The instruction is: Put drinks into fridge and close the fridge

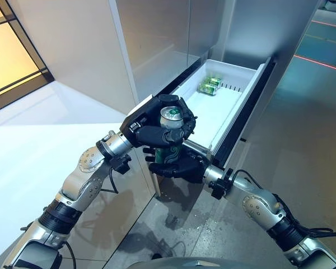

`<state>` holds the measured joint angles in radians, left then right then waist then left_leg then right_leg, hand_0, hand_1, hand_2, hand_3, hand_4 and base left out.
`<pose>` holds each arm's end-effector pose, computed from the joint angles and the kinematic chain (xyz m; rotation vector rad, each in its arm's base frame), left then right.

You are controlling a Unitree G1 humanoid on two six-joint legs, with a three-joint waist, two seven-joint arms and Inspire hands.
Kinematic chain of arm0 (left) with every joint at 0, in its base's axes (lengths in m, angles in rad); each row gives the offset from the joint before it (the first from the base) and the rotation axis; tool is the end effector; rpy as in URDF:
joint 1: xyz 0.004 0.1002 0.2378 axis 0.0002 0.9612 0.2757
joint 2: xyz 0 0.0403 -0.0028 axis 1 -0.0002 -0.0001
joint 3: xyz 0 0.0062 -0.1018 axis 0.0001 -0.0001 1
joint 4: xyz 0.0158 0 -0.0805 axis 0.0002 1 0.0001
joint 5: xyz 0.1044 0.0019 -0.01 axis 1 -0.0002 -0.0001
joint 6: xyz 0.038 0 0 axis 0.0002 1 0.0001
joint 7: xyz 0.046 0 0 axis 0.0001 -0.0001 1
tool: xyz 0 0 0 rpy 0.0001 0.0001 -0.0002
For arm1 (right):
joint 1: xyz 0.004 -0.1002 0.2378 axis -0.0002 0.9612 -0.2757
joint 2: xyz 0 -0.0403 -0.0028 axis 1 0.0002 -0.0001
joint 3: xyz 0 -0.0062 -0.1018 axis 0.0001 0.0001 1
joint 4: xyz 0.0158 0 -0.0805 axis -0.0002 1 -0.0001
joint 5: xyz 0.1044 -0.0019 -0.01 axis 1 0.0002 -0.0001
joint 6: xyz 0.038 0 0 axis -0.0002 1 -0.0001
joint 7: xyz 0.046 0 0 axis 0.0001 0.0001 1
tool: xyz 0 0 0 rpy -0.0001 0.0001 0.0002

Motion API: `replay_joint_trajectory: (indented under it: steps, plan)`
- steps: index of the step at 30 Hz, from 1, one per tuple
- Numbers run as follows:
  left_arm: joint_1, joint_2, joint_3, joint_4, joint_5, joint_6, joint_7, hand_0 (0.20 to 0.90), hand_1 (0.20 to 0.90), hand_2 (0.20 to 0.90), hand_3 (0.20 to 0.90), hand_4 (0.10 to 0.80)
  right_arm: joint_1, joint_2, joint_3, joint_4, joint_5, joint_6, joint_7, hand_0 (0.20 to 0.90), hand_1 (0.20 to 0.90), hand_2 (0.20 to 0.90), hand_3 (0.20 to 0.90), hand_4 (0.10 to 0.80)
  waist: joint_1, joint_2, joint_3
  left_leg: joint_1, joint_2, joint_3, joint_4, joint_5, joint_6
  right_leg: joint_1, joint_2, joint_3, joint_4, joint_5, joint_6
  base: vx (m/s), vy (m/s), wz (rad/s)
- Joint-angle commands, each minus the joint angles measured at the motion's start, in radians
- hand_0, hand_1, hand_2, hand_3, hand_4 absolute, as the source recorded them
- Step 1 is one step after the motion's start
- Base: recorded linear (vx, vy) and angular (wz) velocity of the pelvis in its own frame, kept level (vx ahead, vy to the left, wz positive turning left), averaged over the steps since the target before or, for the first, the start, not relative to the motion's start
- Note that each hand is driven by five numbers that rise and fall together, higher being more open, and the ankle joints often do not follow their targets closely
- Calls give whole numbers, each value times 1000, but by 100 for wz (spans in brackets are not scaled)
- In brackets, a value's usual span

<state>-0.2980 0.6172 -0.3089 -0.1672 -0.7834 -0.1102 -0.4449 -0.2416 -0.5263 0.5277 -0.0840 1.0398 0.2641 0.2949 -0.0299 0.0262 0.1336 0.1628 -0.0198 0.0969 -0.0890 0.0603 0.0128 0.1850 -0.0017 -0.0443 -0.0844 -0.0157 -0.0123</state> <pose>0.2424 0.1727 0.1402 -0.0913 -0.3482 -0.8823 0.2221 -0.1297 0.0705 0.4400 0.3102 0.9033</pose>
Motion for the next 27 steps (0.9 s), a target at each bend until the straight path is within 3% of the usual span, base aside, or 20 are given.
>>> replay_joint_trajectory:
  steps: [1,3,4,5,6,17,18,19,20,27]
  plan:
    - [-123,-138,-113,3,-28,-36,-40,300,300,300,200,100,-159,202,-48,-157,139,-143,18,900,900,900,900,800,0,-19,-72,12,-56,-29,31,-125,63,-58,-1,-31,60,-20,56,0,0,0]
    - [-118,-136,-116,8,-16,-35,-43,300,300,300,200,100,-165,200,-50,-160,132,-149,11,900,900,900,900,800,1,-18,-71,11,-57,-29,33,-125,63,-59,-1,-32,61,-19,56,0,0,0]
    - [-114,-135,-119,14,-2,-37,-48,300,300,300,200,100,-171,199,-53,-159,129,-151,-1,592,592,592,540,440,2,-18,-71,11,-57,-30,34,-126,64,-59,-1,-32,61,-19,56,0,0,0]
    - [-113,-135,-120,14,0,-36,-49,300,300,300,200,100,-173,198,-54,-159,128,-151,-4,542,542,542,483,383,2,-18,-71,11,-57,-29,34,-126,64,-58,-1,-32,61,-19,56,0,0,0]
    - [-112,-134,-122,17,11,-33,-53,300,300,300,200,100,-178,198,-57,-159,121,-150,-18,300,300,300,200,100,3,-18,-71,11,-57,-30,35,-127,64,-58,-1,-31,62,-19,56,0,0,0]
    - [-83,-106,-121,28,75,-42,-70,300,300,300,200,100,-173,157,-84,-147,68,-144,-40,300,300,300,200,100,1,-16,-73,14,-55,-28,34,-127,64,-58,0,-32,65,-20,56,0,0,0]
    - [-82,-104,-120,30,83,-43,-64,364,364,364,274,174,-172,153,-88,-145,65,-144,-38,300,300,300,200,100,1,-16,-73,14,-55,-28,34,-127,64,-58,0,-33,66,-21,56,0,0,0]
    - [-82,-104,-119,34,96,-43,-59,691,691,691,656,556,-173,150,-91,-144,65,-141,-39,300,300,300,200,100,0,-17,-72,14,-54,-28,35,-127,63,-58,0,-33,66,-22,56,0,0,0]
    - [-80,-103,-120,38,111,-50,-54,900,900,900,900,800,-174,146,-95,-143,62,-140,-42,300,300,300,200,100,0,-17,-72,14,-54,-29,34,-128,63,-57,0,-35,66,-22,55,0,0,0]
    - [-65,-82,-90,36,131,-120,-7,900,900,900,900,800,-185,116,-129,-136,31,-153,-71,300,300,300,200,100,8,-20,-68,15,-52,-31,40,-129,59,-49,-1,-51,65,-26,52,1,-3,1]
